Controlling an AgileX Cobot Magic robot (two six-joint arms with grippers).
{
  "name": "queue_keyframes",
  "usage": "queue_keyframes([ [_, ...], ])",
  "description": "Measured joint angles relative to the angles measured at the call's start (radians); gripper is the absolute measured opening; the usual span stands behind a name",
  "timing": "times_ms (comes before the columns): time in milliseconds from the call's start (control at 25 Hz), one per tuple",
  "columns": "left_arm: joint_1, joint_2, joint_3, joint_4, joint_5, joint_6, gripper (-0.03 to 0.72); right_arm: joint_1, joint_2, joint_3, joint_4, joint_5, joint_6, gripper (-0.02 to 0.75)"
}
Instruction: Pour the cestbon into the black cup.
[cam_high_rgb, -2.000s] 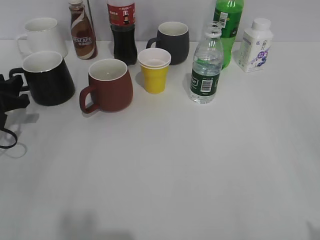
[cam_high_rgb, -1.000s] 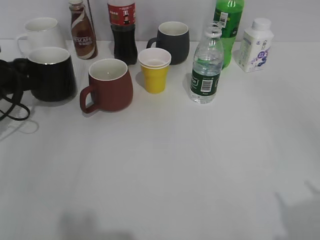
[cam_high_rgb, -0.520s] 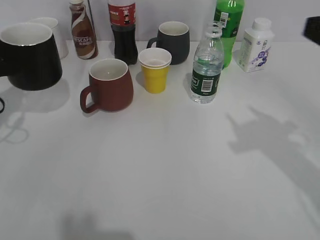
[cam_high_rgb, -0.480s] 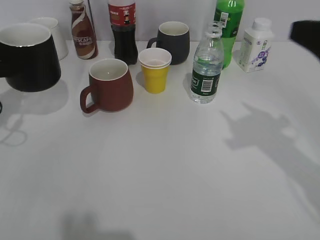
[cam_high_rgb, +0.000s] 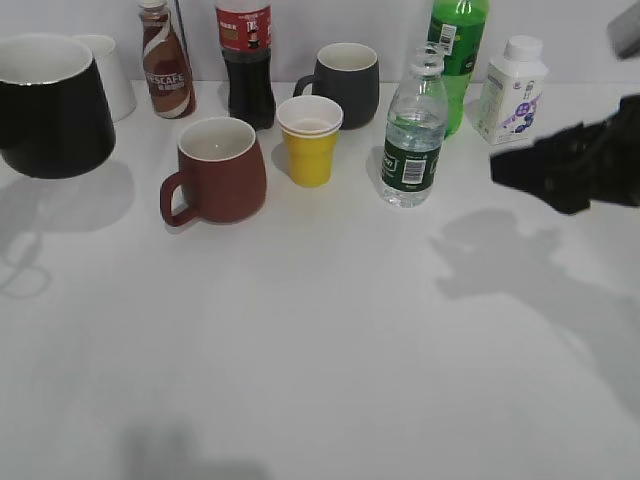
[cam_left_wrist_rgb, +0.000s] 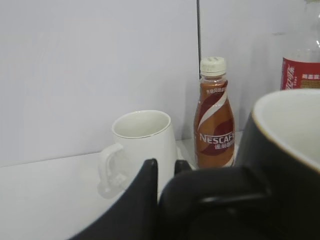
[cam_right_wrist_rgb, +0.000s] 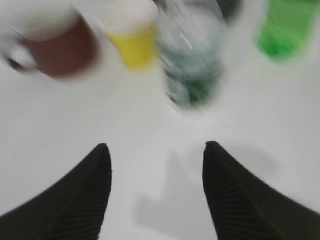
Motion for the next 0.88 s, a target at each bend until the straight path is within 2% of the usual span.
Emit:
queue_keyframes([
  [80, 0.000, 0.000, 0.000, 0.007, 0.000, 0.000, 0.062, 0.022, 0.002, -0.002, -0.273, -0.137, 0.295, 0.433],
  [120, 0.000, 0.000, 0.000, 0.009, 0.001, 0.000, 0.062, 0.026, 0.004, -0.002, -0.366, -0.199, 0.450, 0.430],
  [200, 0.000, 0.000, 0.000, 0.009, 0.002, 0.000, 0.062, 0.044, 0.004, -0.002, -0.494, -0.340, 0.639, 0.428],
  [320, 0.000, 0.000, 0.000, 0.012, 0.002, 0.000, 0.062, 0.163, 0.004, 0.017, -0.607, -0.595, 0.776, 0.429],
  [440, 0.000, 0.000, 0.000, 0.011, 0.002, 0.000, 0.062, 0.292, 0.028, 0.085, -0.853, -0.817, 1.004, 0.432],
  [520, 0.000, 0.000, 0.000, 0.011, 0.002, 0.000, 0.062, 0.318, 0.084, 0.128, -1.049, -0.951, 1.194, 0.465],
  [600, 0.000, 0.000, 0.000, 0.011, 0.002, 0.000, 0.062, 0.319, 0.166, 0.142, -1.136, -1.039, 1.298, 0.517],
  [720, 0.000, 0.000, 0.000, 0.011, 0.002, 0.000, 0.061, 0.320, 0.283, 0.132, -1.188, -1.135, 1.402, 0.603],
  [880, 0.000, 0.000, 0.000, 0.011, 0.002, 0.000, 0.061, 0.321, 0.403, 0.076, -1.238, -1.152, 1.479, 0.631],
])
